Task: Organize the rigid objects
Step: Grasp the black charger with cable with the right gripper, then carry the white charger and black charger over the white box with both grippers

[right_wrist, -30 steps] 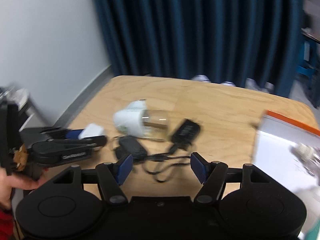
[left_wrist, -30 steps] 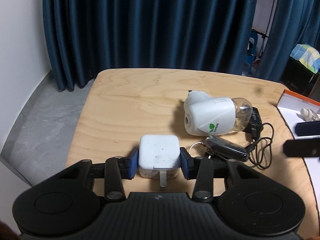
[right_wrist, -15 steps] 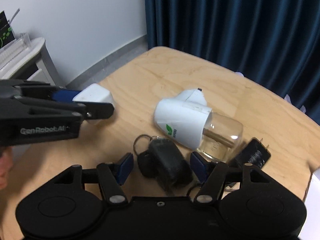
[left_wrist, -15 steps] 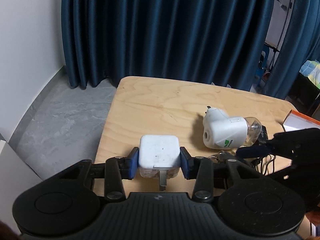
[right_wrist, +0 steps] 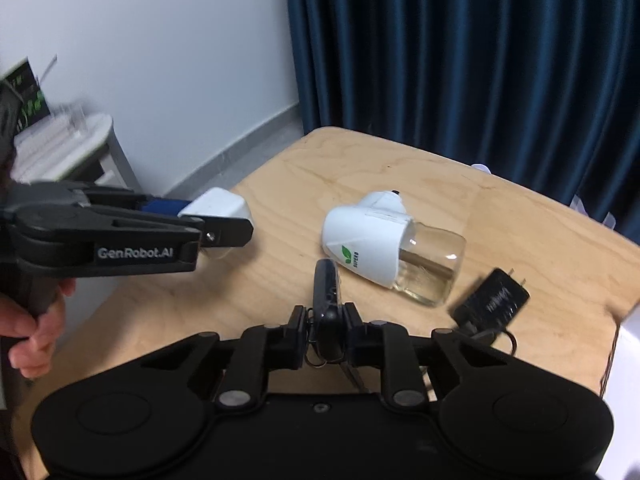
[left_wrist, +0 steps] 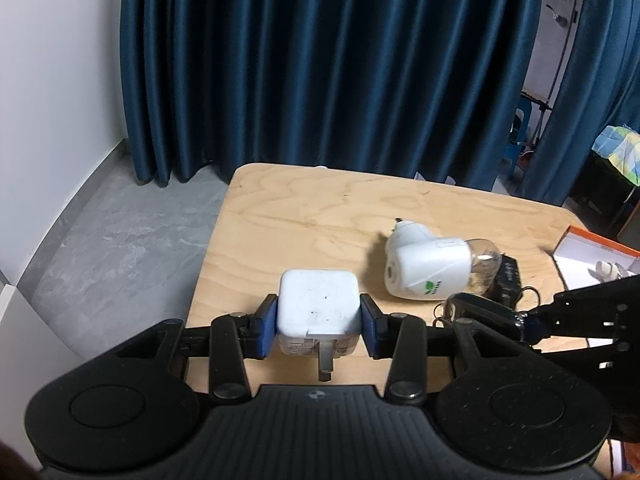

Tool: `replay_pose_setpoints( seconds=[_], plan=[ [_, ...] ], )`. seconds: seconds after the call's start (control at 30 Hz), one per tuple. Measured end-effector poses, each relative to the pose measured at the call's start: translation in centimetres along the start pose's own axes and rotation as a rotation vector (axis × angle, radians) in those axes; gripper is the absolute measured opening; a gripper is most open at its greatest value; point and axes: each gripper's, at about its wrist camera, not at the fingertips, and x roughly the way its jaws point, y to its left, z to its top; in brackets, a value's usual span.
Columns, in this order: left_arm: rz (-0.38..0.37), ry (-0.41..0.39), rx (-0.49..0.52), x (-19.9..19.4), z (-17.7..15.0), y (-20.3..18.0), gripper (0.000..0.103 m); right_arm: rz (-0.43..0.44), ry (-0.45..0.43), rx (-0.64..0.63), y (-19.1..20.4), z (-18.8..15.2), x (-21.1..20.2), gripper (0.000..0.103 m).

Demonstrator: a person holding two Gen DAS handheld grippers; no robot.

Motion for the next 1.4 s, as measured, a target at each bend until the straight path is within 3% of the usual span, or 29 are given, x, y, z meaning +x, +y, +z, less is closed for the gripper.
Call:
replay_pose_setpoints(
  seconds=[0.2,0.43,0.9,1.2,1.4],
  plan=[
    [-0.034,-0.04,-0.005,-2.2,0.2,-1.5,0.042,-0.031,-0.088,0.047,0.0,-0.5,-4.6,0.024],
    [-0.068,-0.064,0.02,-6.2,-0.7,-5.9,0.042,-0.123,-0.19,0.113,-0.4,-2.4,-12.8,0.024],
    [-0.209,-0.049,0.141,-13.3,-3.7,-19.7,0.042,-0.351,-0.298,0.31,-4.4,-11.3,-27.7,0.024],
    [-0.247,-0.06,0.207,-13.9,-5.2,-24.7,0.042,-0.398,-0.326,0.377,-6.8,-15.7,-31.4,0.024],
    [-0.246,-0.045,0.213,-13.6,-5.7,-25.6,0.042,-0.407,-0.336,0.395,-7.4,-16.9,-32.2,0.024]
  ],
)
